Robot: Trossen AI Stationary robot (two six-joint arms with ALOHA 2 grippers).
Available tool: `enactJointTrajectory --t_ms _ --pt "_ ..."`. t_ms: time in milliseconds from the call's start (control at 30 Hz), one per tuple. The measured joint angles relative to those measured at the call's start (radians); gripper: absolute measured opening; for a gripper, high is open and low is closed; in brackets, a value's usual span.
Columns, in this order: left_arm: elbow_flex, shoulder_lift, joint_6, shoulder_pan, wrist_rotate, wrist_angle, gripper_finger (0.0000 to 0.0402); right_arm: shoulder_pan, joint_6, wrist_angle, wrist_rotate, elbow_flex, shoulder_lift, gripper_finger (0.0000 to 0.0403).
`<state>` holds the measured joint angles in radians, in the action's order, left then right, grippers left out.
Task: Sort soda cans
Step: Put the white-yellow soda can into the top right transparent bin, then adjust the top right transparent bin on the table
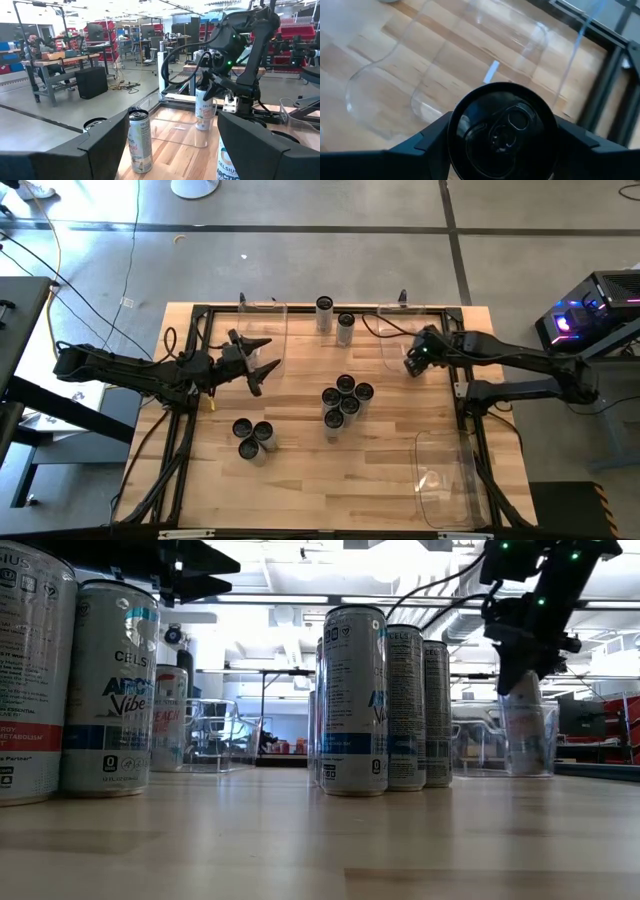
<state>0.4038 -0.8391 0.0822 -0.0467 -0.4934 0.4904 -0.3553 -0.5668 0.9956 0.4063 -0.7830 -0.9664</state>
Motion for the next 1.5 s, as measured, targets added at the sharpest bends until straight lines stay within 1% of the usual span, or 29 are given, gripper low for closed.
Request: enactJointTrajectory --t_ms 333,533,633,867,1033,1167,1300,1400,1467,1500 --pt "0.000 0.000 0.000 0.000 0.000 0.000 0.0298 0.000 -0.069 0.017 0.047 0.000 0.013 0.0239" --pt "0.000 0.000 0.000 0.000 0.000 0.000 0.0298 0.000 -0.134 0.081 0.045 0.000 0.014 0.0239" --pt "0.000 0.000 0.000 0.000 0.000 0.000 0.0298 0.000 -0.141 0.096 0.046 0.000 0.015 0.0241" --pt "0.000 0.000 0.000 0.000 0.000 0.000 0.0298 0.000 -0.110 0.092 0.037 0.000 0.015 0.0288" --pt "0.000 0.000 0.000 0.000 0.000 0.000 0.0298 0.000 -0.106 0.090 0.049 -0.004 0.027 0.0294" --pt "0.000 0.000 0.000 0.000 0.000 0.000 0.0298 0.000 -0.106 0.110 0.055 -0.047 0.044 0.0296" --pt "0.000 0.000 0.000 0.000 0.000 0.000 0.0298 0.006 -0.074 0.145 0.066 -0.118 0.051 0.0297" --pt "0.000 0.000 0.000 0.000 0.000 0.000 0.0298 0.035 -0.002 0.143 0.063 -0.176 0.052 0.0298" --pt "0.000 0.000 0.000 0.000 0.000 0.000 0.0298 0.074 0.072 0.113 0.035 -0.207 0.052 0.0298" --pt "0.000 0.000 0.000 0.000 0.000 0.000 0.0298 0.100 0.128 0.085 -0.003 -0.217 0.052 0.0298"
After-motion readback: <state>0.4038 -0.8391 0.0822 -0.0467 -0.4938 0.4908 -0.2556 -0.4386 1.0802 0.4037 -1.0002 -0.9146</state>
